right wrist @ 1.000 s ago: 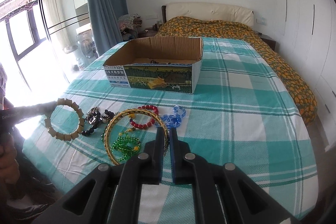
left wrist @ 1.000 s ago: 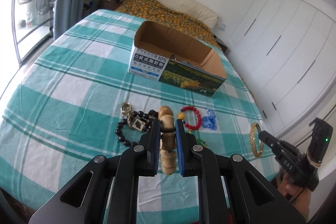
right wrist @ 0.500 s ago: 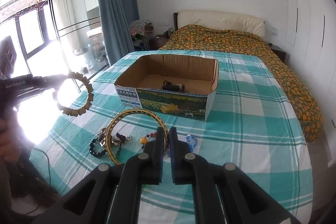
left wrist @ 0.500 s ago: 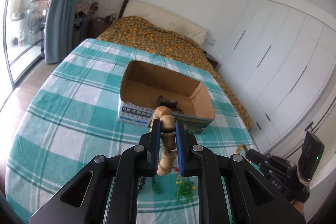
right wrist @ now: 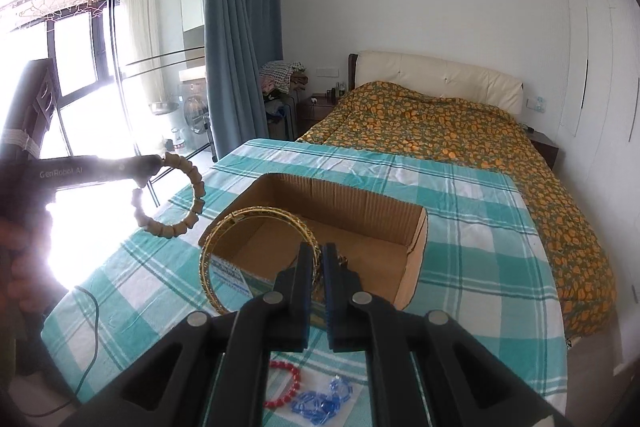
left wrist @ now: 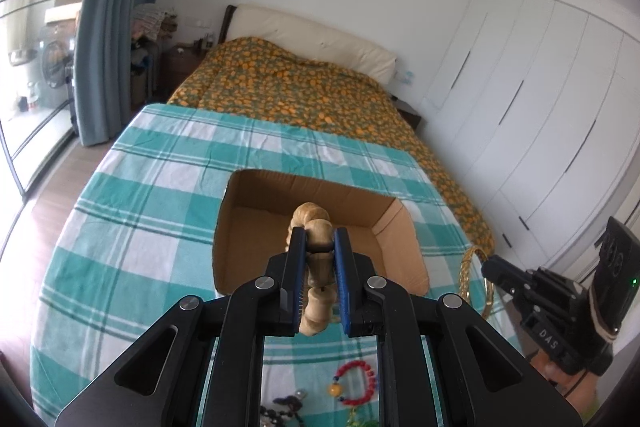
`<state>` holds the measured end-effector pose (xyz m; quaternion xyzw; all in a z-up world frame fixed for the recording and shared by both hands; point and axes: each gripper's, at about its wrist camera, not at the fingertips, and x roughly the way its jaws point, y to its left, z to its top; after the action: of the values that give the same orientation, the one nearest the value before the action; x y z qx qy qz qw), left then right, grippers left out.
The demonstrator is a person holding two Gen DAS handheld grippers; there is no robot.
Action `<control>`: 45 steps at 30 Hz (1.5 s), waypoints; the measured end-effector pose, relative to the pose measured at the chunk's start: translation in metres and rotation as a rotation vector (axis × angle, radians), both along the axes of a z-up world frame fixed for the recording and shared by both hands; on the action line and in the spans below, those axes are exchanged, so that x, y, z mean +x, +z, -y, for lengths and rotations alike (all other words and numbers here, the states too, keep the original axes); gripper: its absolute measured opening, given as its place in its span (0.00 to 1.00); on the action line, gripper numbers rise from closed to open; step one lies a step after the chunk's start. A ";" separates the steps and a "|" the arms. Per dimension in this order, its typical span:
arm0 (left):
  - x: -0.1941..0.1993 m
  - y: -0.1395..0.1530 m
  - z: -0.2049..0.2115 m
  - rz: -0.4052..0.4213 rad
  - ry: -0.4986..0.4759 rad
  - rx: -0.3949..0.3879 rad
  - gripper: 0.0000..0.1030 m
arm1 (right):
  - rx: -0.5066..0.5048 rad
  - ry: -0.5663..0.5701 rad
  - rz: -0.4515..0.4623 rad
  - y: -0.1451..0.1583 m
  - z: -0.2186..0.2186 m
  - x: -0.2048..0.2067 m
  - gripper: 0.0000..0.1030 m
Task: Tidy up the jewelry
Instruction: 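Carry the bangle and wooden bracelet into the box while both tools release them, then withdraw both tools from the box back over the remaining jewelry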
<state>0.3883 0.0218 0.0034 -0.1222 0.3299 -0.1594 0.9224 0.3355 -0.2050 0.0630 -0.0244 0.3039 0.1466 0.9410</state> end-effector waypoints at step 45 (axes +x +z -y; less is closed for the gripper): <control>-0.162 -0.101 0.006 -0.084 0.075 0.270 0.93 | -0.031 -0.161 -0.120 -0.085 0.007 -0.134 0.56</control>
<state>0.2264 0.0160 -0.0977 -0.0157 0.3817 -0.0735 0.9212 0.2011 -0.2122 -0.0224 -0.0057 0.3629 0.0667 0.9294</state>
